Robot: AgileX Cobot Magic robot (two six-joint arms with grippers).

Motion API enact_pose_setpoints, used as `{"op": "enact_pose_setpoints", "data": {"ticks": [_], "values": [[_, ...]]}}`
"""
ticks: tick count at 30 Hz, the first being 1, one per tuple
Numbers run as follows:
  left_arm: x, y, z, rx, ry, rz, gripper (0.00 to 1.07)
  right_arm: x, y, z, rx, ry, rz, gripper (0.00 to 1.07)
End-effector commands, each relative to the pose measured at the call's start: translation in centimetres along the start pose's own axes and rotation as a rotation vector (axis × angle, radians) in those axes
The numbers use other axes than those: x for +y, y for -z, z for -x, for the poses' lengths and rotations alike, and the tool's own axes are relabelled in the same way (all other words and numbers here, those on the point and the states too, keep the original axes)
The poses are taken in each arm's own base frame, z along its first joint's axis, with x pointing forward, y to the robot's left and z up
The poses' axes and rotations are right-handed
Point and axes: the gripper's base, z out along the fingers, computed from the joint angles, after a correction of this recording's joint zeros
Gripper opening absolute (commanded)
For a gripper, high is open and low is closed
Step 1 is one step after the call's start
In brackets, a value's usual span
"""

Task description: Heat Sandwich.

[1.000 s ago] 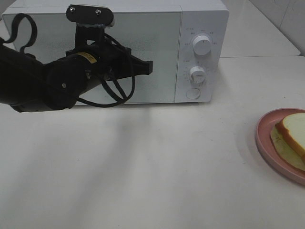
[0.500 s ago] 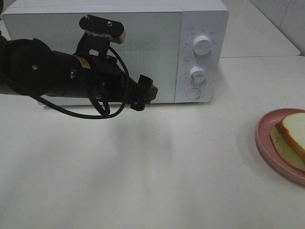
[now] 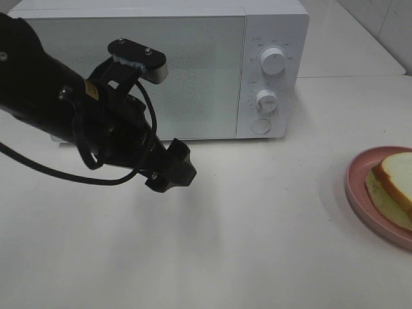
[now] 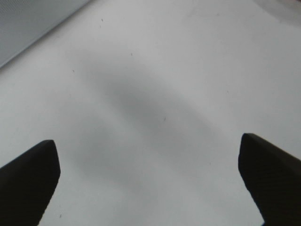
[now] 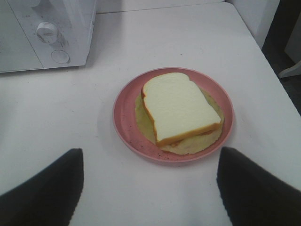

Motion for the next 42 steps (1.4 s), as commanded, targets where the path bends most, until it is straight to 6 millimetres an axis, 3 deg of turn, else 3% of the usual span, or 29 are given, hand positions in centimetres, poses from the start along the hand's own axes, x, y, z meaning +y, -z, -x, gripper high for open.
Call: {"op": "enact_pose_setpoints", "data": {"ticks": [1, 14, 24, 27, 29, 32, 33, 36, 38, 39, 42], "values": [[-0.2, 1.0, -0.1, 0.078, -0.005, 0.004, 0.98, 0.0, 0.3, -0.2, -0.036, -0.003, -0.003, 0.75], [1.3, 2.5, -1.9, 0.323, 0.091, 0.119, 0.98, 0.0, 0.3, -0.2, -0.036, -0.003, -0.003, 0.75], [7.5, 4.3, -4.0, 0.461, 0.367, 0.167, 0.98, 0.0, 0.3, -0.2, -0.036, -0.003, -0.003, 0.75], [9.8, 5.8, -5.0, 0.487, 0.485, 0.183, 0.98, 0.0, 0.3, -0.2, -0.036, -0.003, -0.003, 0.75], [10.2, 6.2, -5.2, 0.486, 0.503, 0.188, 0.98, 0.0, 0.3, -0.2, -0.036, -0.003, -0.003, 0.75], [11.4, 8.7, -5.7, 0.445, 0.569, 0.219, 0.98, 0.0, 0.3, -0.2, -0.036, -0.003, -0.003, 0.75], [11.4, 8.7, -5.7, 0.445, 0.569, 0.219, 0.98, 0.0, 0.3, -0.2, -0.036, -0.003, -0.003, 0.75], [11.9, 11.8, -6.2, 0.395, 0.618, 0.252, 0.98, 0.0, 0.3, -0.2, -0.036, -0.003, -0.003, 0.75], [12.0, 12.4, -6.3, 0.390, 0.629, 0.259, 0.98, 0.0, 0.3, -0.2, -0.036, -0.003, -0.003, 0.75], [11.9, 13.8, -6.8, 0.371, 0.649, 0.272, 0.98, 0.0, 0.3, -0.2, -0.036, -0.003, -0.003, 0.75], [11.4, 15.5, -7.5, 0.334, 0.667, 0.291, 0.98, 0.0, 0.3, -0.2, -0.036, -0.003, -0.003, 0.75]]}}
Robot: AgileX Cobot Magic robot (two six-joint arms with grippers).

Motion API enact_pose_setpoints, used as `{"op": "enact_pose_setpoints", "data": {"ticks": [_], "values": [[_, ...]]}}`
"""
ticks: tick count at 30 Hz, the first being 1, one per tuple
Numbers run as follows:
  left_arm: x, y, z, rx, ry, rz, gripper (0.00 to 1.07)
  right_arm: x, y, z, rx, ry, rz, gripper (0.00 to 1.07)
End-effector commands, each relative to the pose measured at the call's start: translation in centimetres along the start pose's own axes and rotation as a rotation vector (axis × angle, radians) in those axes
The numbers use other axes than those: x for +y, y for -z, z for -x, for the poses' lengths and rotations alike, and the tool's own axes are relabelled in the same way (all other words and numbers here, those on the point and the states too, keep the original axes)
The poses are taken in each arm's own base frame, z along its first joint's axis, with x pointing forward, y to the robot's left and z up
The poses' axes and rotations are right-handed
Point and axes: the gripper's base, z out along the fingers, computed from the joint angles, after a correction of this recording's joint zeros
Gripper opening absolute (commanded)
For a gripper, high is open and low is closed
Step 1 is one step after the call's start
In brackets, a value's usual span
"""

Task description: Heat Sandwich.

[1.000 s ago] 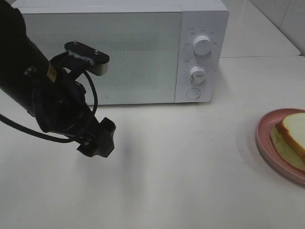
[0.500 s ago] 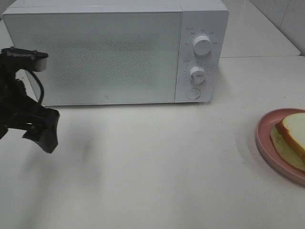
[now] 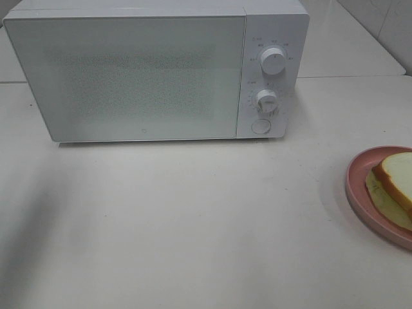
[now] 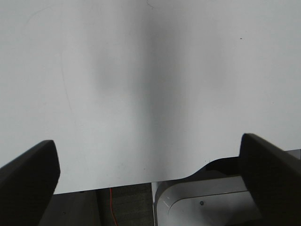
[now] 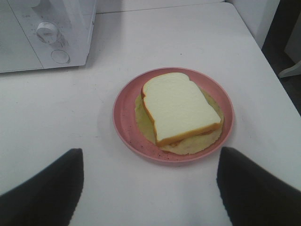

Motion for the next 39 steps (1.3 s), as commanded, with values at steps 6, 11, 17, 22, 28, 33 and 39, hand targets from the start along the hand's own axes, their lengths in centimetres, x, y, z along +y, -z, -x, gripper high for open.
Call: {"op": "enact_pose_setpoints", "data": {"ticks": [6, 11, 17, 22, 28, 33, 39], "values": [[1.3, 1.7, -4.3, -0.049, 0.060, 0.008, 0.98, 0.0, 0.3, -0.2, -0.036, -0.003, -0.003, 0.75], [1.2, 2.3, -7.6, -0.114, -0.004, 0.003, 0.98, 0.0, 0.3, -0.2, -0.036, -0.003, -0.003, 0.75], [1.0, 3.4, -10.9, -0.321, -0.048, -0.004, 0.98, 0.0, 0.3, -0.2, -0.036, -0.003, -0.003, 0.75], [1.0, 3.5, -12.7, -0.462, -0.052, -0.002, 0.98, 0.0, 0.3, -0.2, -0.036, -0.003, -0.003, 0.75], [1.0, 2.4, -14.6, -0.550, -0.044, -0.019, 0.97, 0.0, 0.3, -0.2, -0.036, -0.003, -0.003, 0.75], [0.8, 3.0, -15.3, -0.608, -0.062, -0.030, 0.97, 0.0, 0.3, -0.2, -0.036, -0.003, -0.003, 0.75], [0.7, 2.9, -16.2, -0.535, -0.068, -0.034, 0.97, 0.0, 0.3, -0.2, -0.036, -0.003, -0.003, 0.75]]}}
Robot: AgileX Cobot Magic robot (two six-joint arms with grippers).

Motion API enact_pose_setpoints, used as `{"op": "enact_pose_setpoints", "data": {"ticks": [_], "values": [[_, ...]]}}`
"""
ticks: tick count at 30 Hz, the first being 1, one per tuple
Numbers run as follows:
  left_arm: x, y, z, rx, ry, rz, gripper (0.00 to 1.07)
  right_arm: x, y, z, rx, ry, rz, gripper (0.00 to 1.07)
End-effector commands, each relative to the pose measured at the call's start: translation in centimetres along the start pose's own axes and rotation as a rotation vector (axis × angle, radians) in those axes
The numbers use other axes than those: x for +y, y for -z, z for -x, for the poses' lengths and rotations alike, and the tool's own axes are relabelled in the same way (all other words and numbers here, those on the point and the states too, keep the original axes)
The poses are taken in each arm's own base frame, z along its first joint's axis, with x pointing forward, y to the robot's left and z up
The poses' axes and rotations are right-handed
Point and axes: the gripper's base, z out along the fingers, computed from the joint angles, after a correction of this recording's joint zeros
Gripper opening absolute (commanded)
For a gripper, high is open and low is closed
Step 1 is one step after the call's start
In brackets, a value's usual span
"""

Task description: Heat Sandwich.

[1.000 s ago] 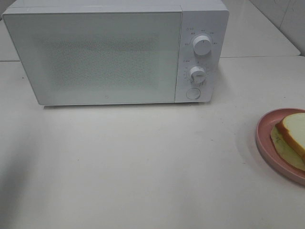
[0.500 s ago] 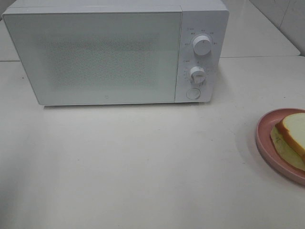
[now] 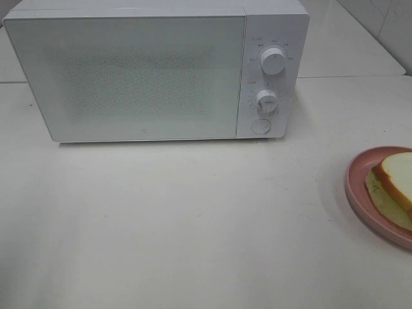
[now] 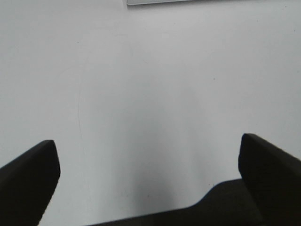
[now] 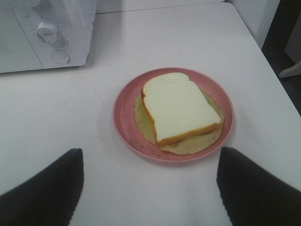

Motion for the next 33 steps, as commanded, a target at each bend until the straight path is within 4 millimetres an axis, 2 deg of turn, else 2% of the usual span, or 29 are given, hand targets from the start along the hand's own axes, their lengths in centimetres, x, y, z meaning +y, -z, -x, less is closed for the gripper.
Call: {"op": "enact_pose_setpoints", "data": {"ticks": [1, 4, 21, 26, 28, 33], "values": [[-0.1, 0.0, -0.7, 0.064, -0.002, -0.011, 0.97, 0.0, 0.3, -0.2, -0.036, -0.003, -0.003, 0.75], [-0.1, -0.3, -1.4, 0.112, -0.003, -0.011, 0.97, 0.0, 0.3, -0.2, -0.036, -0.003, -0.003, 0.75], [-0.1, -0.2, -1.5, 0.103, 0.005, -0.018, 0.97, 0.0, 0.3, -0.2, -0.036, -0.003, -0.003, 0.75], [-0.2, 1.2, -2.1, 0.004, 0.003, -0.008, 0.97, 0.0, 0.3, -0.2, -0.036, -0.003, -0.003, 0.75], [-0.2, 2.5, -2.8, -0.100, 0.031, 0.036, 0.97, 0.0, 0.3, -0.2, -0.036, -0.003, -0.003, 0.75], [-0.5, 4.3, -4.1, -0.251, 0.054, 0.096, 0.97, 0.0, 0.3, -0.2, -0.036, -0.003, -0.003, 0.75]]}}
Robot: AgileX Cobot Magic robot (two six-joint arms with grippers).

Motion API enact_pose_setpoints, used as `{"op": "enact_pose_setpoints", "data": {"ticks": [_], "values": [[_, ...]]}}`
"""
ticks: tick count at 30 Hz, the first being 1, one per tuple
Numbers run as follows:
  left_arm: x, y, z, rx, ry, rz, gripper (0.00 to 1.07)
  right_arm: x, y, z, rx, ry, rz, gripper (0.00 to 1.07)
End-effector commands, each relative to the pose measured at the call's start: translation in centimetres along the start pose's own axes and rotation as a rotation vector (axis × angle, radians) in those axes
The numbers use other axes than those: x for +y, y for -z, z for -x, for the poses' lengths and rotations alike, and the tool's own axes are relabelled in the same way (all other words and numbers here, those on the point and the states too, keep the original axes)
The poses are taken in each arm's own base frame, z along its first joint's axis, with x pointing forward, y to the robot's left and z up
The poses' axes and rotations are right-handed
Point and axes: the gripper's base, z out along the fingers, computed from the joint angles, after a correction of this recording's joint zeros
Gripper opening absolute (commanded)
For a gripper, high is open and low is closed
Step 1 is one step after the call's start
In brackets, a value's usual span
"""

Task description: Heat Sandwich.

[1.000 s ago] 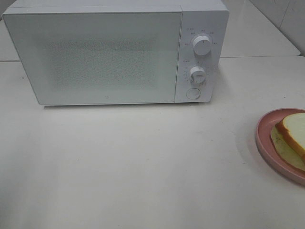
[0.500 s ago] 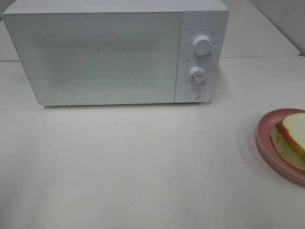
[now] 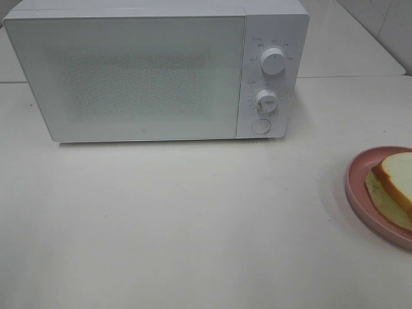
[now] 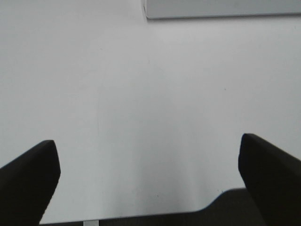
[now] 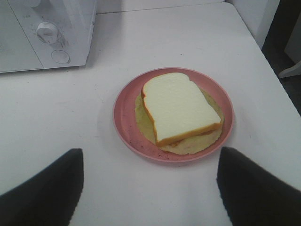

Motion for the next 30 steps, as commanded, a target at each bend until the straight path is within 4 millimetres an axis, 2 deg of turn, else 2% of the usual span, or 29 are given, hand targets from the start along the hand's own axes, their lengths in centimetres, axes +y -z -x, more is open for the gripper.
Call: {"op": "enact_pose_setpoints", "data": {"ticks": [1, 6, 30], "values": [[-0.2, 1.2, -0.8, -0.096, 0.005, 0.009, 0.97, 0.0, 0.3, -0.2, -0.036, -0.003, -0.003, 0.75], [-0.4, 2.6, -1.8, -0.211, -0.009, 0.013, 0.97, 0.0, 0.3, -0.2, -0.036, -0.003, -0.003, 0.75], [-0.4, 2.5, -1.8, -0.203, -0.007, 0.012, 0.97, 0.0, 0.3, -0.2, -0.035, -0.003, -0.003, 0.75]]}}
